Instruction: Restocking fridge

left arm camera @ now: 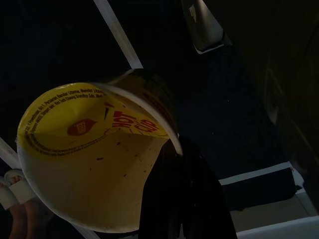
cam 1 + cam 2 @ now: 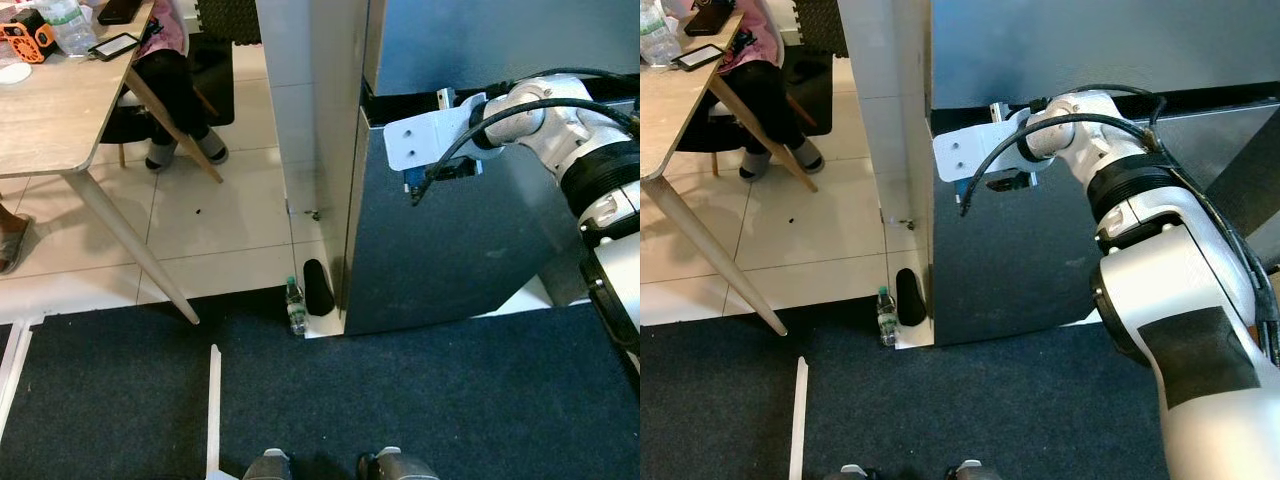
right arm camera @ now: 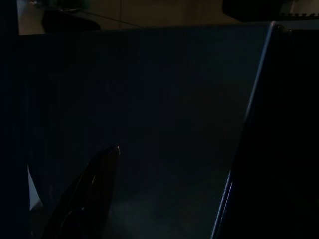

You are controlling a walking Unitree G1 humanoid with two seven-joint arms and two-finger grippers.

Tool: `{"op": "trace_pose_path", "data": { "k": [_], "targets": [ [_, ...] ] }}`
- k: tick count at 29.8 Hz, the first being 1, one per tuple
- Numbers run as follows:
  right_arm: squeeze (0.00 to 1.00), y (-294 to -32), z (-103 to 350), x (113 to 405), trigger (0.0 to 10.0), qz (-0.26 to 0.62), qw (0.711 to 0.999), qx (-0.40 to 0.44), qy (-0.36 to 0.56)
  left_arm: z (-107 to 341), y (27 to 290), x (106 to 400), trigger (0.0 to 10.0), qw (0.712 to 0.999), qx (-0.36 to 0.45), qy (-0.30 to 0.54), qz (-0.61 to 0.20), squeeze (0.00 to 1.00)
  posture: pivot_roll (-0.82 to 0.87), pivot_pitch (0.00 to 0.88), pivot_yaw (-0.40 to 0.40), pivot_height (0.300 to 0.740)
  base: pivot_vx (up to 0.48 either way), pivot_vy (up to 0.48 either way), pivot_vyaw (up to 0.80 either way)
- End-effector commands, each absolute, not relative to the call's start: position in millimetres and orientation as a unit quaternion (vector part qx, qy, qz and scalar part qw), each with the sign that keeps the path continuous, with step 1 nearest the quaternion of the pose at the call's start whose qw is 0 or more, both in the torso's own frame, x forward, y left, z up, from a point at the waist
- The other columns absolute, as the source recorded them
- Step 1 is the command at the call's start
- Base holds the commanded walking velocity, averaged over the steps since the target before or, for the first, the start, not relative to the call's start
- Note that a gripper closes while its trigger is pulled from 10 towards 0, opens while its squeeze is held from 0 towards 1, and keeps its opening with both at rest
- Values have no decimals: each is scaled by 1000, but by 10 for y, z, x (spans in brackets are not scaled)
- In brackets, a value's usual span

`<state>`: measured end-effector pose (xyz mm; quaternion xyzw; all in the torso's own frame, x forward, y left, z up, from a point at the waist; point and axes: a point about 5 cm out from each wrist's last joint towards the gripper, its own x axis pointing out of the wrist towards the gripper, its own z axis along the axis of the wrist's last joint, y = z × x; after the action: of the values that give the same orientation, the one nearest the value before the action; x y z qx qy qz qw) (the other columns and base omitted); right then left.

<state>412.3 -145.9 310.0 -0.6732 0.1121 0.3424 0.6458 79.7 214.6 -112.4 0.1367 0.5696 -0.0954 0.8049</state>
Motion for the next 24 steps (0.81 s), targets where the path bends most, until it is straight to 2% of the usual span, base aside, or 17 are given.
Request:
{"op": "trace_pose_path", "data": {
  "k": [1, 18, 21, 24],
  "targets": [
    [0, -1586, 2500, 4030, 10000, 431, 586, -645, 234, -1163, 2128, 615, 10000, 783, 143, 595, -117, 0, 16, 256, -15, 740, 0, 0, 0],
    [0, -1677, 2669, 3948, 10000, 489, 592, -587, 257, -1149, 2107, 737, 10000, 788, 144, 587, -117, 0, 9, 220, -15, 740, 0, 0, 0],
    [0, -1616, 2782, 3898, 10000, 542, 601, -539, 233, -1148, 2095, 759, 10000, 789, 143, 586, -117, 0, 10, 205, -19, 740, 0, 0, 0],
    [0, -1572, 2903, 3826, 10000, 603, 593, -493, 205, -1146, 2085, 780, 10000, 790, 142, 585, -116, 0, 8, 195, -20, 740, 0, 0, 0]
  ]
}}
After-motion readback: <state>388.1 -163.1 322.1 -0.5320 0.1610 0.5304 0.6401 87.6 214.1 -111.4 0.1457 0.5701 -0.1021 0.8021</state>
